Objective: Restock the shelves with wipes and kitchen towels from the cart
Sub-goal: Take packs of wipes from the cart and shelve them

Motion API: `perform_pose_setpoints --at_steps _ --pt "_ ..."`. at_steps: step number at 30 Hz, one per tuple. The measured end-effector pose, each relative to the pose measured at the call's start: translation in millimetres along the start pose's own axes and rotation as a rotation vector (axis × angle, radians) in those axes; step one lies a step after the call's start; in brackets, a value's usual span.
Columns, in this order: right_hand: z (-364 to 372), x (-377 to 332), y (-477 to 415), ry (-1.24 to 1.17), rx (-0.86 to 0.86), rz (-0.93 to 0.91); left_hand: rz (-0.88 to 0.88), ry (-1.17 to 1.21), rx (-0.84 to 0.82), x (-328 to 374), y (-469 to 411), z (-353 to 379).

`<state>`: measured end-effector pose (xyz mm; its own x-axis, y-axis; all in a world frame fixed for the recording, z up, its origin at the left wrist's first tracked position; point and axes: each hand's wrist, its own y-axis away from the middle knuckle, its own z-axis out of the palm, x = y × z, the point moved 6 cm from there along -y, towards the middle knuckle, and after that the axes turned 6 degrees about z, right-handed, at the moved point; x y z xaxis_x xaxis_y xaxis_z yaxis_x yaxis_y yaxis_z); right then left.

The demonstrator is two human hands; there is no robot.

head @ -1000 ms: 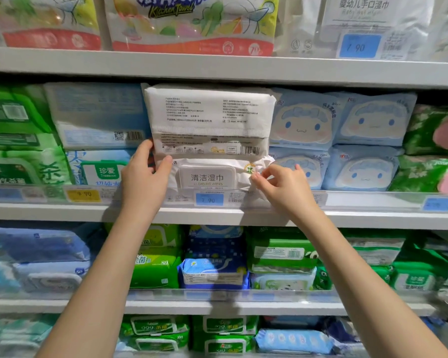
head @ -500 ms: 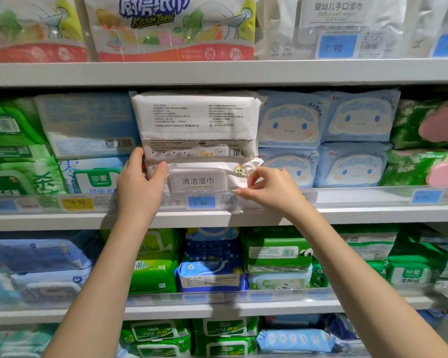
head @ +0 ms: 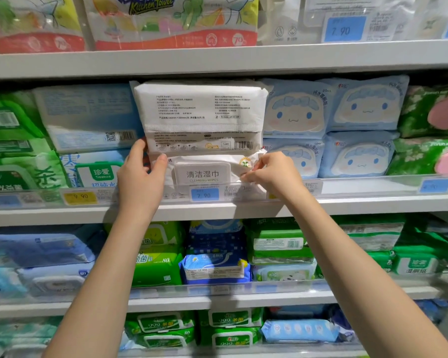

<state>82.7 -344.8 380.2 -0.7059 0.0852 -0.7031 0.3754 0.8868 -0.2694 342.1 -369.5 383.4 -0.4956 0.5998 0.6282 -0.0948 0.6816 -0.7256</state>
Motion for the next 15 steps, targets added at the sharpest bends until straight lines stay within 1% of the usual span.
perform_pose_setpoints --at_steps 2,4,5,7,8,9,11,15 --pt "0 -1 5 0.034 -0.015 -0.036 0.01 -0.01 -0.002 -1 0 -1" --pt "-2 3 12 0.051 0.045 -0.068 0.005 -0.014 -0.015 -3 1 -1" --pt "-6 5 16 0.013 0.127 -0.08 0.004 -0.015 -0.017 -4 1 -2" --pt "-15 7 28 -0.147 0.287 -0.116 0.003 -0.019 -0.013 -6 1 -2" --pt "-15 6 31 -0.196 0.302 -0.135 0.006 -0.019 -0.01 -5 1 -2" --pt "-11 3 33 -0.192 0.272 -0.148 0.008 -0.022 -0.005 -6 1 -2" --pt "1 -2 34 -0.07 0.227 -0.167 0.023 -0.03 0.001 -3 3 -1" --pt "7 -4 29 0.064 0.275 -0.218 0.038 -0.032 0.009 -1 6 0"
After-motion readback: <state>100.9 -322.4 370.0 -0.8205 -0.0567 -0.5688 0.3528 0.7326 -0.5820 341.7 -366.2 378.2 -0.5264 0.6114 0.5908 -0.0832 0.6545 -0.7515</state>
